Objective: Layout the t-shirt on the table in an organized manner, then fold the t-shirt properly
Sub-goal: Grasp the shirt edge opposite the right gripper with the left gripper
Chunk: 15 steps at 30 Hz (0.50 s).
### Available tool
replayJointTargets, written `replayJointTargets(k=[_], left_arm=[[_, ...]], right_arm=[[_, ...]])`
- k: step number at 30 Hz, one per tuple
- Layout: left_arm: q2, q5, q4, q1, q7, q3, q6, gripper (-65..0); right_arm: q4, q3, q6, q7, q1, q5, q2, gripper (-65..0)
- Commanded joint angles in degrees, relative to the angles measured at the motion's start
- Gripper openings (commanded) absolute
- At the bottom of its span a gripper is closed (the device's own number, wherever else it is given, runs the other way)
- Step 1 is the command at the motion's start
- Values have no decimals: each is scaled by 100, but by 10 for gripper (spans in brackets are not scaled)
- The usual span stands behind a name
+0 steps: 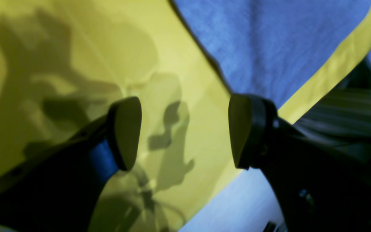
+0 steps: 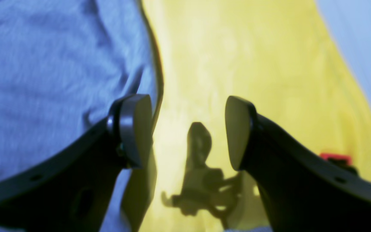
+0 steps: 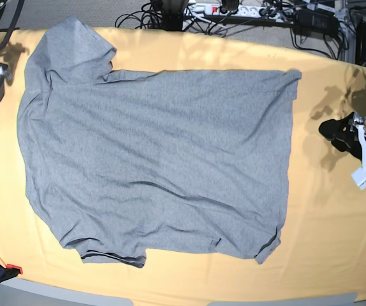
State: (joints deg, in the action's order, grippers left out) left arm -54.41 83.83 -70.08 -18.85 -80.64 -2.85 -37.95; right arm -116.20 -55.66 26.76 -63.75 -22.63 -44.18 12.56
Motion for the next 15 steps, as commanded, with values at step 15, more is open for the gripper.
replayJointTargets(k=[15], left_arm=[[590, 117, -68, 1847, 64, 905, 28, -213]], right_arm=[[-94, -31, 538, -146, -260, -879, 90, -273]])
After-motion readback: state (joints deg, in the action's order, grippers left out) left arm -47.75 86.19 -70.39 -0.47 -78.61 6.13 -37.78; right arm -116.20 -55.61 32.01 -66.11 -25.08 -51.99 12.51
